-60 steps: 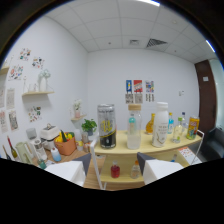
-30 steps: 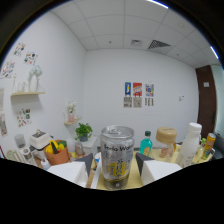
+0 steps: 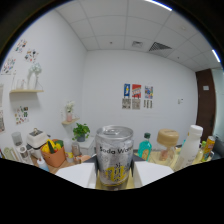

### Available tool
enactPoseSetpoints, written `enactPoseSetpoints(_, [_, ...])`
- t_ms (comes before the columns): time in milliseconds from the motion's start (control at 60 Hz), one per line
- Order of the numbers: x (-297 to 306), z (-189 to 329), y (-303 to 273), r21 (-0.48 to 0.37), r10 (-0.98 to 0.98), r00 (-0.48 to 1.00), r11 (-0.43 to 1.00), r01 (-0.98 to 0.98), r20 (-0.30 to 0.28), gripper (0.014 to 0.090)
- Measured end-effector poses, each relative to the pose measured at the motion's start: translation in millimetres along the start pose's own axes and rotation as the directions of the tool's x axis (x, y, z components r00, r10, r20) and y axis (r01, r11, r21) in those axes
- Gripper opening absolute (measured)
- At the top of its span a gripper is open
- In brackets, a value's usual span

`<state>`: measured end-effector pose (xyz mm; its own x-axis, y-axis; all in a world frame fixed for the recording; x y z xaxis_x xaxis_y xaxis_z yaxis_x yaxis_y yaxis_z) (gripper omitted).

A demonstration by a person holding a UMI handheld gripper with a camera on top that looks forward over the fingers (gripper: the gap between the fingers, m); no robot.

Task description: Make me a cup of Mojito.

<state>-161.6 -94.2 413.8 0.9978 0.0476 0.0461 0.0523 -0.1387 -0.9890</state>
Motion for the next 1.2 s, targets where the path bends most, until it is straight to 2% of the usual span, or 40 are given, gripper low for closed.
enactPoseSetpoints(317, [4,-73,-32,0.119,-0.001,0.994,0.993,-0.011,0.108,0.0507])
enactPoseSetpoints(483, [22,-112,23,0.044,0.059,0.987,0.997,-0.066,0.148,0.0505])
enactPoseSetpoints(617, [45,-122,94,-0.015,0.075,0.991,0.997,-0.074,0.114,0.0503])
enactPoseSetpoints(800, [68,-111,201,-0.113,0.143,0.989,0.984,-0.138,0.031,0.0505])
enactPoseSetpoints(883, [79,-106,234,-0.134,0.16,0.987,0.979,-0.157,0.017,0.0505])
enactPoseSetpoints(1067, [89,-97,272,-0.158,0.194,0.981,0.969,-0.188,0.025,0.0504])
enactPoseSetpoints(1200, [94,-97,269,-0.151,0.401,0.916,0.907,-0.392,0.028,0.0505])
